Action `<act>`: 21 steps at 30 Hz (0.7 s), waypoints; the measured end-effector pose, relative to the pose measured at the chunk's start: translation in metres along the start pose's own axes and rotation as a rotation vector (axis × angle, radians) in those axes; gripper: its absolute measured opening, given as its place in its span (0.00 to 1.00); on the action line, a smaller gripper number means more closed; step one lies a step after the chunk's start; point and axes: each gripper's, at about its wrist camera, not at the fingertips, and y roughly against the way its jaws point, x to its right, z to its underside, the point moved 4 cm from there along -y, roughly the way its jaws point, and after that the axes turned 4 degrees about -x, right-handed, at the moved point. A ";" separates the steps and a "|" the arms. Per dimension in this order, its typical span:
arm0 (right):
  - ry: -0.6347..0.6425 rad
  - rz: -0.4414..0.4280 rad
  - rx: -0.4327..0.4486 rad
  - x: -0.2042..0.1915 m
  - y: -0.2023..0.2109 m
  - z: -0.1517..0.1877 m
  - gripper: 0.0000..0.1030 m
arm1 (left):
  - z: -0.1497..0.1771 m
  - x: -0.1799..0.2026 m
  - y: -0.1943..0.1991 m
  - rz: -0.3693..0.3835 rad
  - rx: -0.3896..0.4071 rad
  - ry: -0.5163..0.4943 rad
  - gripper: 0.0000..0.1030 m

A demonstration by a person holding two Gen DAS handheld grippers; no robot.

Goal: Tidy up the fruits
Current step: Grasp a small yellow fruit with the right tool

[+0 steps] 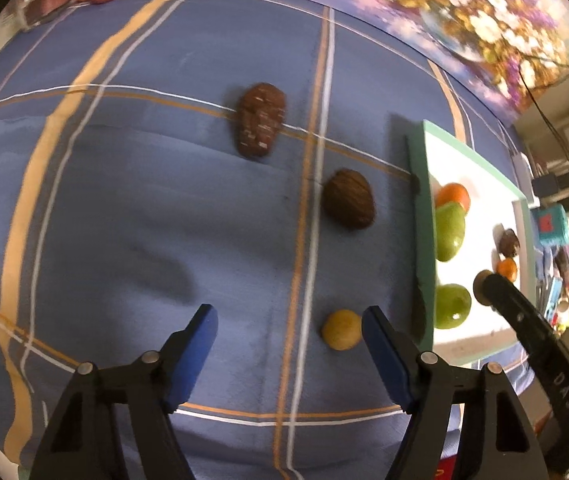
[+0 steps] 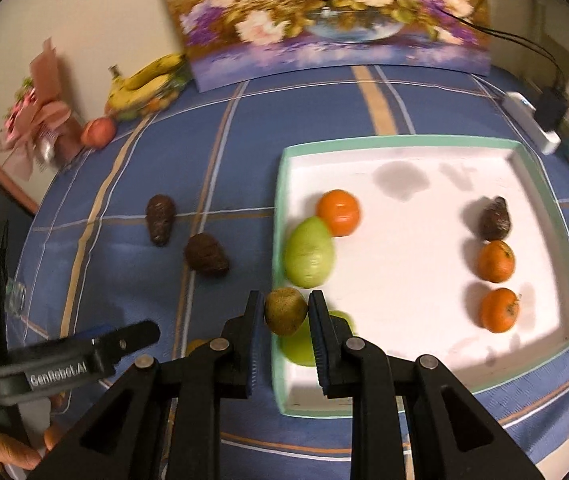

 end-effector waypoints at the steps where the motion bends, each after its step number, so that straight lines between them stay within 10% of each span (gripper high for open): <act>1: -0.011 0.000 0.001 0.004 0.000 -0.001 0.23 | 0.002 0.004 -0.001 0.001 -0.002 -0.008 0.74; 21: -0.054 -0.004 0.002 0.018 0.004 0.004 0.23 | 0.006 0.040 -0.031 -0.026 -0.052 -0.133 0.28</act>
